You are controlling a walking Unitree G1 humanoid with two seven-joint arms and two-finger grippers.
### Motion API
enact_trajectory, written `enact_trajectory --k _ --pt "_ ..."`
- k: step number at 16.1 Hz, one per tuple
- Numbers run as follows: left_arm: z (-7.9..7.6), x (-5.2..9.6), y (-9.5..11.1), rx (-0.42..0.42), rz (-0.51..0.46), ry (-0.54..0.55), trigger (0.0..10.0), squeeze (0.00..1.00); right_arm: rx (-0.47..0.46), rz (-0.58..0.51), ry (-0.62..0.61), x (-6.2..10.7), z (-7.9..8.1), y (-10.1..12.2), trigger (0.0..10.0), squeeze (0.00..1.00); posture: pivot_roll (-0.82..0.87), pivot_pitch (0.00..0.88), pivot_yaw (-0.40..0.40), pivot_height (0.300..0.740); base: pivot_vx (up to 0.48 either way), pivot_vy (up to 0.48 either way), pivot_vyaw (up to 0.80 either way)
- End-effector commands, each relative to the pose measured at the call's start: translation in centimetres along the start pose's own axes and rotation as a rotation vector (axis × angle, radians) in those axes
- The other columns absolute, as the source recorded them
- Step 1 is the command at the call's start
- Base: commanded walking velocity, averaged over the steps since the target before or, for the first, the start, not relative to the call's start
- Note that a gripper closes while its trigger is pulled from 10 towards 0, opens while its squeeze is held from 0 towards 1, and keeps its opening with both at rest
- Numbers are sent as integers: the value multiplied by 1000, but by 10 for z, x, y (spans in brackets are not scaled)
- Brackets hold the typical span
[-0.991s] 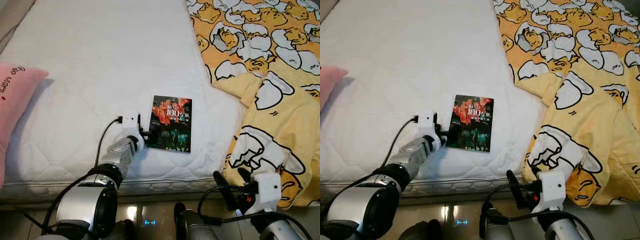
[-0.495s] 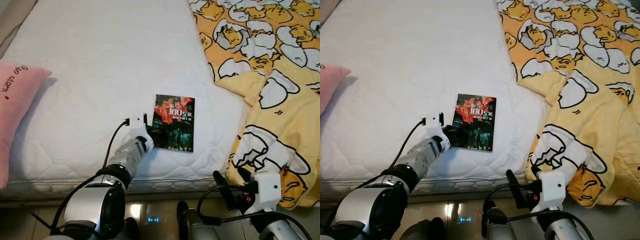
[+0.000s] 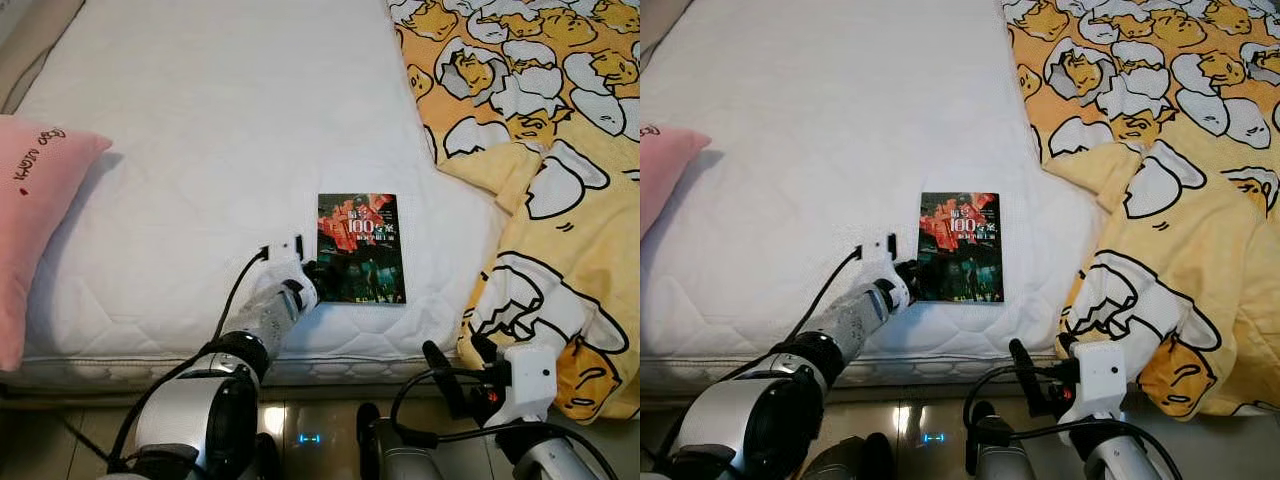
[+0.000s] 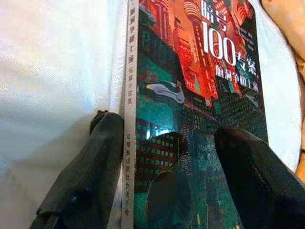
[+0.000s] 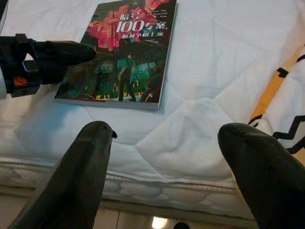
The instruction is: Clean up the room
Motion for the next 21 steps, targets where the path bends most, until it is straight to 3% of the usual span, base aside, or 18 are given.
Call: enact_trajectory --k 1,2,5,7,12,14,16,18,20,21 --pt "8 3 -32 95 80 17 0 0 -7 21 7 1 3 -6 10000 0 -357 230 6 740 0 0 0" --pt "6 3 -32 158 65 2 0 0 -6 20 8 0 3 -6 10000 0 -359 226 5 740 0 0 0" --pt "2 2 -30 215 39 -25 0 0 -5 21 8 0 3 -6 10000 0 -363 227 4 740 0 0 0" --pt "-6 1 -38 125 69 -63 0 0 -3 26 9 2 3 -6 10000 0 -368 235 -1 740 0 0 0" --pt "-12 1 -42 96 84 -100 0 0 1 28 6 4 0 -7 10000 0 -373 234 -5 740 0 0 0" --pt "-16 0 -38 148 74 -128 0 0 6 25 5 0 -1 -6 10000 0 -373 223 -3 740 0 0 0" --pt "-29 -2 -18 245 11 -183 0 0 20 1 -6 -10 -8 -1 10000 0 -374 168 11 740 0 0 0" --pt "-44 -4 -3 204 -10 -253 0 0 38 -38 -34 -21 -18 9 10000 0 -373 121 37 740 0 0 0" --pt "-43 -2 3 75 -9 -267 0 0 44 -62 -105 -33 -35 16 10000 0 -361 64 83 740 0 0 0" --pt "-42 -2 5 55 -12 -268 0 0 42 -64 -122 -35 -38 16 10000 0 -361 64 83 740 0 0 0"
Point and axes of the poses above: a point about 5 cm out from each wrist's last joint towards the gripper, its own x axis pointing back from the gripper into the wrist, its own y axis along the axis of the wrist's last joint, z = x × y, the point moved 6 cm from there along -x, pointing out of the wrist towards the gripper, and after that the axes turned 12 degrees about x, right-handed, at the moved point
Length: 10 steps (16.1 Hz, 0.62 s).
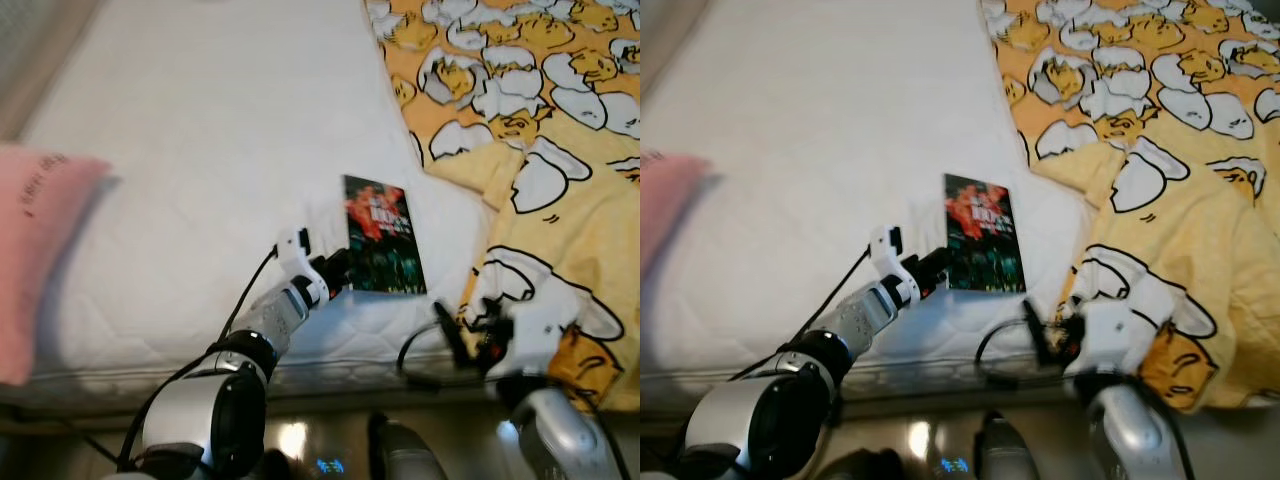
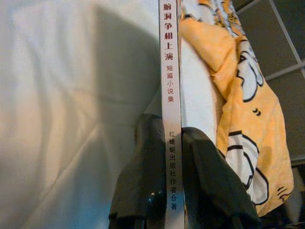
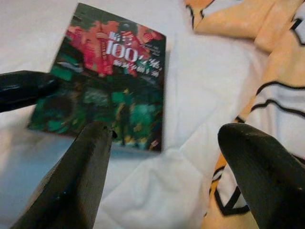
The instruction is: Clean up the room
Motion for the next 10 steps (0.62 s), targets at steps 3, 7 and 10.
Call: enact_trajectory --k 3,7,10 --pt "-6 7 44 -314 -124 1 0 0 -23 -21 -165 -12 -34 -2 10000 0 -248 0 103 740 0 0 0" --pt "-3 45 105 -682 -325 97 0 0 -13 -109 -237 -35 -50 20 10000 0 -165 0 73 740 0 0 0" --pt "-1 74 117 -826 -424 171 0 0 0 -128 -242 -46 -55 25 10000 0 -113 0 27 740 0 0 0"
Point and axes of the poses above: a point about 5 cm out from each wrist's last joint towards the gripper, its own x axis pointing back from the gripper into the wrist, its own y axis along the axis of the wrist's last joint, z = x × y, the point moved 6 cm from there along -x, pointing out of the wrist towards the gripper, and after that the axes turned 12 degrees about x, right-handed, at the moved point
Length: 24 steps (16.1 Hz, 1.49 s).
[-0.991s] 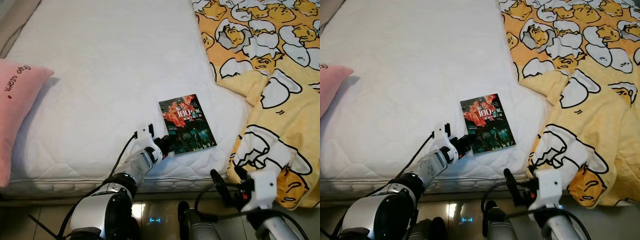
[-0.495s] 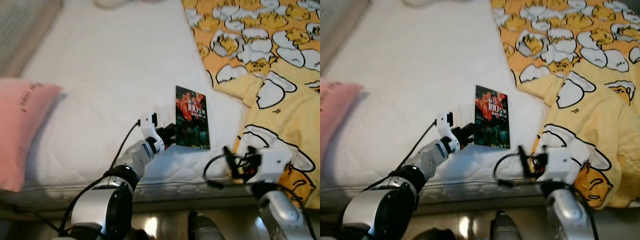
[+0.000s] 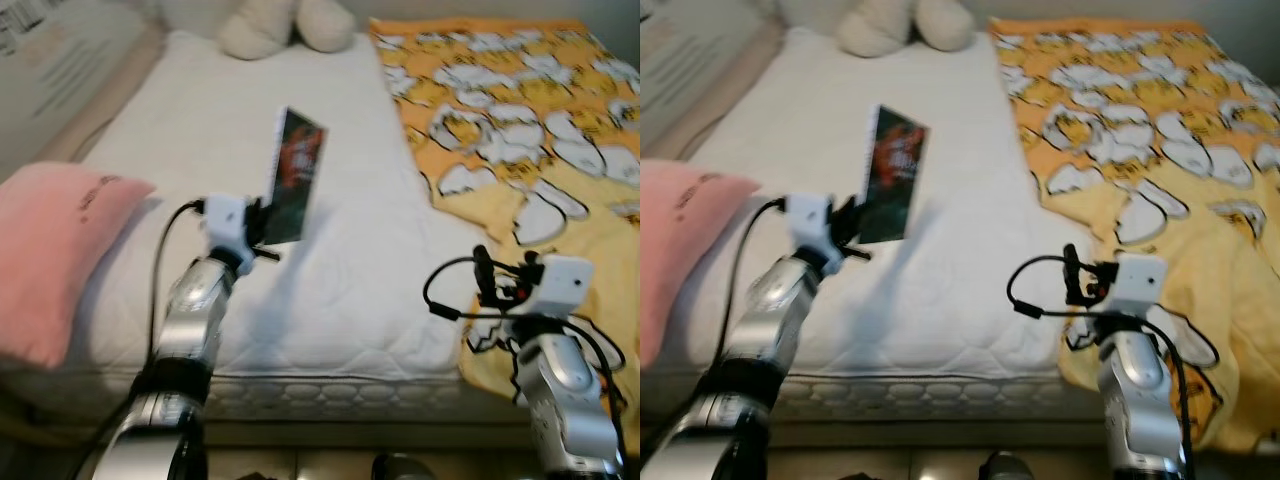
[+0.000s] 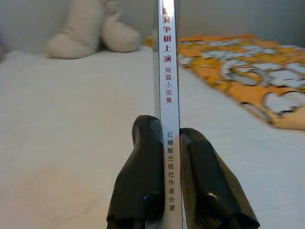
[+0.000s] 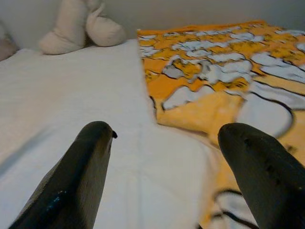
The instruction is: Clean up the room
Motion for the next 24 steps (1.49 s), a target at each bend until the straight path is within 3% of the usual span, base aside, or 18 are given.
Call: enact_trajectory --k 1,4,6,11,14,19,24 --pt "-6 -2 14 -43 -53 -16 0 0 4 -15 -15 -4 -4 2 10000 0 -108 0 14 740 0 0 538" --pt "-11 -4 1 -9 -28 19 0 0 19 -29 23 -11 5 4 10000 0 -119 0 -6 740 0 0 690" --pt "-13 -3 -7 33 -9 40 0 0 107 -40 63 -14 9 6 10000 0 -132 0 -11 740 0 480 609" --pt "-39 -8 -20 17 39 -53 0 0 128 -51 119 -19 15 11 10000 0 -146 0 -41 740 0 478 0" --pt "-42 -15 -17 -10 55 -88 0 0 116 -52 145 -18 27 9 10000 0 -145 0 -38 740 0 447 0" --pt "-44 -18 -15 1 60 -110 0 0 98 -46 144 -16 33 4 10000 0 -141 0 -16 740 210 391 0" --pt "-55 -22 -11 -11 43 -151 0 0 81 -34 148 -11 40 -3 10000 0 -145 0 1 740 59 0 0"
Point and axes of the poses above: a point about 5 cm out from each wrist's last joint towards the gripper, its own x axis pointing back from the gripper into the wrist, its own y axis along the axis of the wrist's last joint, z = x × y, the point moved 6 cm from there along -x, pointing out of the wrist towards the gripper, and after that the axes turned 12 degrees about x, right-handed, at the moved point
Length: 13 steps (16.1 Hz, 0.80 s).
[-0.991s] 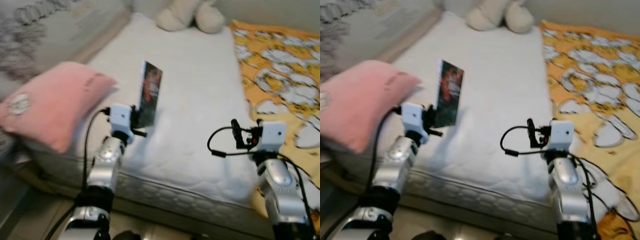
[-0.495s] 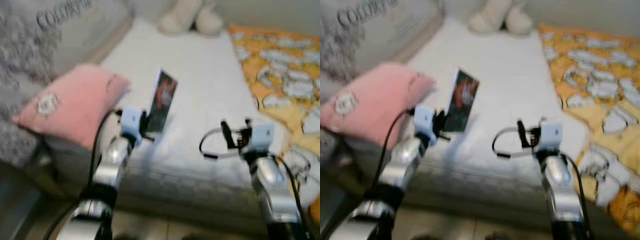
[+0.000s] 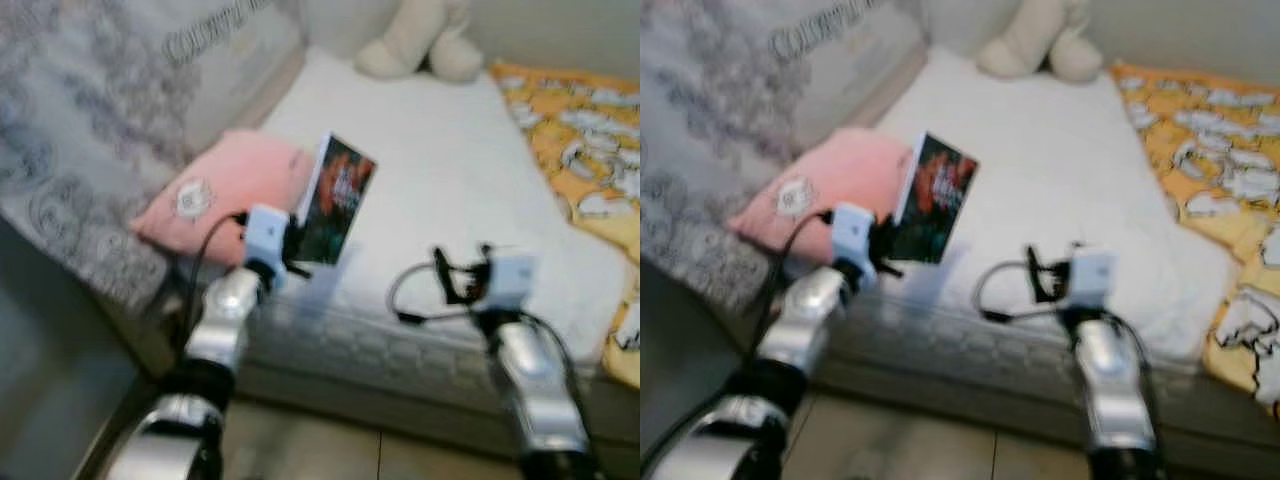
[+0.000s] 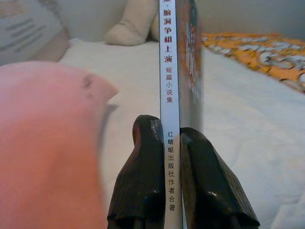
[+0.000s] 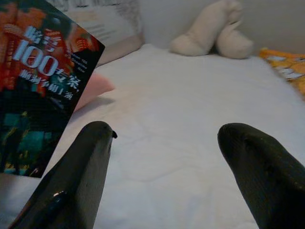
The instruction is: Clean up the room
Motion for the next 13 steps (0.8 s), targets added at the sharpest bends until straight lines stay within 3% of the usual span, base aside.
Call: enact_trajectory --k 1,8,10,12,13 --pt "-15 -9 19 -19 -61 -54 0 0 14 -7 -30 1 -10 1 10000 0 -149 0 5 740 480 0 0" --pt "-24 -11 15 -11 -42 -99 0 0 7 -3 -30 6 -9 -1 10000 0 -160 0 24 740 480 0 0" --pt "-20 -12 14 15 -27 -86 0 0 7 -1 -27 7 -9 -2 10000 0 -162 0 26 740 480 0 0" --pt "4 -15 13 103 10 -9 0 0 7 8 -23 11 -9 -5 10000 0 -169 0 19 740 397 182 0" --pt "6 -17 13 101 19 -7 0 0 7 12 -20 12 -9 -6 10000 0 -170 0 13 740 0 472 0"
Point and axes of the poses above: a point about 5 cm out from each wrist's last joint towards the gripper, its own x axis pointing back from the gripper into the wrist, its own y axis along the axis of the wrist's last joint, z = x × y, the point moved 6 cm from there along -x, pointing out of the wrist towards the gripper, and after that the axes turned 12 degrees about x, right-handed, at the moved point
